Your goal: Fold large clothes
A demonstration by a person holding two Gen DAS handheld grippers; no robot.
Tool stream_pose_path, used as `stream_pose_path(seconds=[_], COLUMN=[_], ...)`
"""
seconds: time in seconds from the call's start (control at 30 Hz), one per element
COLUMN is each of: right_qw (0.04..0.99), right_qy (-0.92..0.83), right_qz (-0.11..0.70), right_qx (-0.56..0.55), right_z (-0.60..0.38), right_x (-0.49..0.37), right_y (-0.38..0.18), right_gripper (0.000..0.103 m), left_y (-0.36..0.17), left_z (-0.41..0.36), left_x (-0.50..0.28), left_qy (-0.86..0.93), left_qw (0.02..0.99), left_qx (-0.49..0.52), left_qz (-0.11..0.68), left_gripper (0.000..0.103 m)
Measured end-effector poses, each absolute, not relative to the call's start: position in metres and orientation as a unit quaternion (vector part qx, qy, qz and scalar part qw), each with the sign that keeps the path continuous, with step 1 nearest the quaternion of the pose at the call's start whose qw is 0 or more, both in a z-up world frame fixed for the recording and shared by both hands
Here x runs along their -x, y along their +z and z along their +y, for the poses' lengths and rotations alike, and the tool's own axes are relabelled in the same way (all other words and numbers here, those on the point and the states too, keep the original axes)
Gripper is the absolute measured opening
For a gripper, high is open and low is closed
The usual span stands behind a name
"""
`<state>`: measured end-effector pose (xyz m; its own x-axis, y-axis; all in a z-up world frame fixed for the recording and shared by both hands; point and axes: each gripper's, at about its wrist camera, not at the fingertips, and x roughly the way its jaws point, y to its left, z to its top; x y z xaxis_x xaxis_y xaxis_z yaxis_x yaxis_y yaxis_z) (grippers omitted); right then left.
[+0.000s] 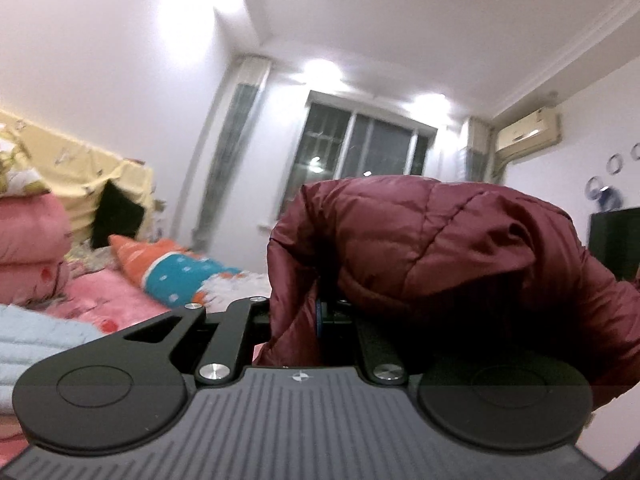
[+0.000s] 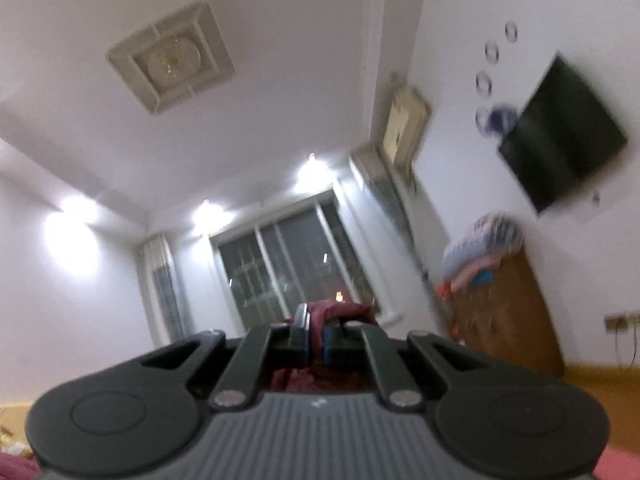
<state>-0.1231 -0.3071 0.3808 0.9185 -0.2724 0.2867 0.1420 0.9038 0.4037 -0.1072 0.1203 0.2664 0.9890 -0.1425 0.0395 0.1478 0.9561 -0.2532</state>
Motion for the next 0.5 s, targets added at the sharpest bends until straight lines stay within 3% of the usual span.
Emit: stream_pose_path(seconds=[0.23,0.5], right_qw=[0.953,0.955], right_qy=[-0.14,-0.177], right_qz=[-0.218,-0.198], right_qx=[-0.159,-0.131], right_z=[-0.324,-0.344], right_x=[0.155,0.133], right_y=[0.412,0.411], right_gripper=[0.003,0.003], left_y=[0.287,0.269], left_z=[0.121,0.105], left_x=[0.116,0.067], left_qy=[-0.114,-0.075], left_qw=[0.984,0.989], left_qx=[0.136,0.128], left_qz=[-0.012,0.013], left_gripper=[0.011,0.011])
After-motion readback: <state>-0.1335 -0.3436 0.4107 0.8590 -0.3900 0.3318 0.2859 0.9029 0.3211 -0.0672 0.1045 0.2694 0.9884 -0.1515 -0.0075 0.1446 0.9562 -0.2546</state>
